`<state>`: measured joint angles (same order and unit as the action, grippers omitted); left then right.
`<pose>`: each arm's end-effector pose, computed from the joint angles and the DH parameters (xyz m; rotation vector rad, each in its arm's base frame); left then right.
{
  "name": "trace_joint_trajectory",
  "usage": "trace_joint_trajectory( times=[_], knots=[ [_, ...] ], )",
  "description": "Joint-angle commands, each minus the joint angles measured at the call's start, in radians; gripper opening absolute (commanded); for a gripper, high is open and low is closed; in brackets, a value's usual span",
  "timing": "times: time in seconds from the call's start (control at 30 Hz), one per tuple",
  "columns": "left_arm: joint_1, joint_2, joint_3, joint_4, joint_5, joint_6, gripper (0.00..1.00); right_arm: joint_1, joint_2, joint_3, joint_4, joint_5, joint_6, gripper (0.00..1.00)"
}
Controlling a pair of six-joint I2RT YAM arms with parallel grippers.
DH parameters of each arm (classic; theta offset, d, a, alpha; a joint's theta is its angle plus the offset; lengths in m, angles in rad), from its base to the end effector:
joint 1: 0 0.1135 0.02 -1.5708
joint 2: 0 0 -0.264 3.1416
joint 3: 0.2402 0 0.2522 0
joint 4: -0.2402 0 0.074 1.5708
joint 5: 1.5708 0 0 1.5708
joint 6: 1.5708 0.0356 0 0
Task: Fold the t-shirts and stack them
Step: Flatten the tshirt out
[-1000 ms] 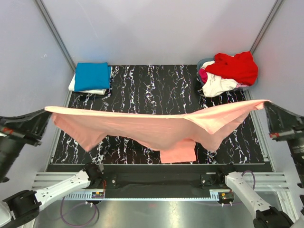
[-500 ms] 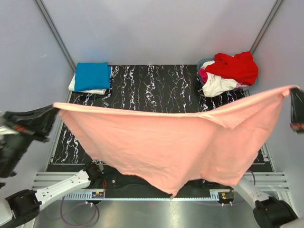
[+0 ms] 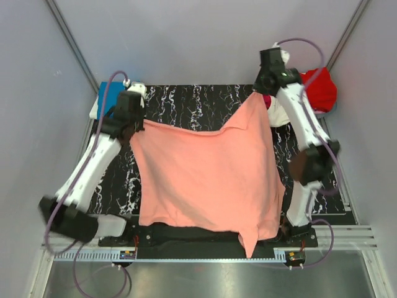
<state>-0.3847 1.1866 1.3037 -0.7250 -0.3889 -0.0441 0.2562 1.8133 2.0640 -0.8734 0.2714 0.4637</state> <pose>0.2323 -0.0795 0.3854 0.1444 2.1276 0.1724 0.3833 0.0906 0.4255 0.3750 2.1371 0.1145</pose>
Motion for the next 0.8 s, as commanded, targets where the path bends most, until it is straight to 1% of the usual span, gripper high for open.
trace_joint_trajectory(
  times=[0.0,0.03,0.07,0.1,0.13,0.17,0.2,0.23,0.27,0.3,0.37,0.4,0.43,0.5,0.53,0.57,0.63,0.67,0.73,0.77],
  knots=[
    [0.165,0.305,0.142,0.047,0.131,-0.025,0.00,-0.026,0.358,0.344,-0.078,0.016,0.035,0.03],
    [0.209,0.391,0.217,-0.003,0.121,-0.051,0.11,-0.047,0.471,0.495,-0.135,-0.041,0.015,0.33],
    [0.225,0.539,0.373,-0.051,0.113,-0.095,0.25,-0.054,0.586,0.836,-0.206,-0.142,0.007,0.61],
    [0.237,0.600,0.434,-0.144,0.102,-0.111,0.36,-0.060,0.765,0.978,-0.314,-0.182,-0.005,0.97],
    [0.244,0.649,0.495,-0.181,0.069,-0.118,0.49,-0.061,0.808,1.051,-0.338,-0.207,-0.010,1.00],
    [0.244,0.695,0.531,-0.206,0.062,-0.134,0.90,-0.060,0.808,0.988,-0.343,-0.196,-0.007,1.00],
    [0.244,0.697,0.548,-0.221,0.076,-0.140,0.99,-0.061,0.717,0.864,-0.282,-0.193,-0.004,1.00],
    [0.242,0.685,0.536,-0.217,0.081,-0.148,0.99,-0.061,0.634,0.699,-0.207,-0.199,-0.002,1.00],
    [0.242,0.645,0.517,-0.206,0.087,-0.169,0.99,-0.061,0.541,0.343,-0.106,-0.216,-0.005,1.00],
    [0.241,0.621,0.475,-0.183,0.100,-0.180,0.99,-0.061,0.371,0.196,0.094,-0.219,-0.002,1.00],
    [0.239,0.553,0.439,-0.179,0.139,-0.200,0.99,-0.061,0.258,-0.041,0.203,-0.210,0.004,1.00],
    [0.237,0.530,0.424,-0.183,0.151,-0.200,0.99,-0.061,0.206,-0.076,0.239,-0.218,0.000,1.00],
    [0.233,0.504,0.387,-0.189,0.166,-0.201,0.99,-0.061,0.195,-0.099,0.244,-0.239,-0.003,1.00],
    [0.225,0.423,0.341,-0.203,0.162,-0.204,0.99,-0.061,0.187,-0.133,0.258,-0.319,-0.008,1.00],
    [0.216,0.388,0.271,-0.205,0.159,-0.204,0.99,-0.061,0.192,-0.139,0.263,-0.343,-0.005,1.00],
    [0.211,0.310,0.232,-0.202,0.154,-0.214,0.99,-0.061,0.210,-0.137,0.264,-0.377,0.003,0.99],
    [0.199,0.224,0.134,-0.186,0.159,-0.221,0.99,-0.061,0.237,-0.128,0.266,-0.409,0.029,0.95],
    [0.195,0.135,0.027,-0.153,0.160,-0.233,0.99,-0.061,0.253,-0.120,0.272,-0.450,0.036,0.91],
    [0.191,0.055,-0.073,-0.114,0.173,-0.241,0.99,-0.061,0.303,-0.107,0.278,-0.474,0.070,0.83],
    [0.190,-0.014,-0.163,-0.088,0.164,-0.256,0.99,-0.061,0.320,-0.099,0.281,-0.492,0.082,0.81]
  ],
)
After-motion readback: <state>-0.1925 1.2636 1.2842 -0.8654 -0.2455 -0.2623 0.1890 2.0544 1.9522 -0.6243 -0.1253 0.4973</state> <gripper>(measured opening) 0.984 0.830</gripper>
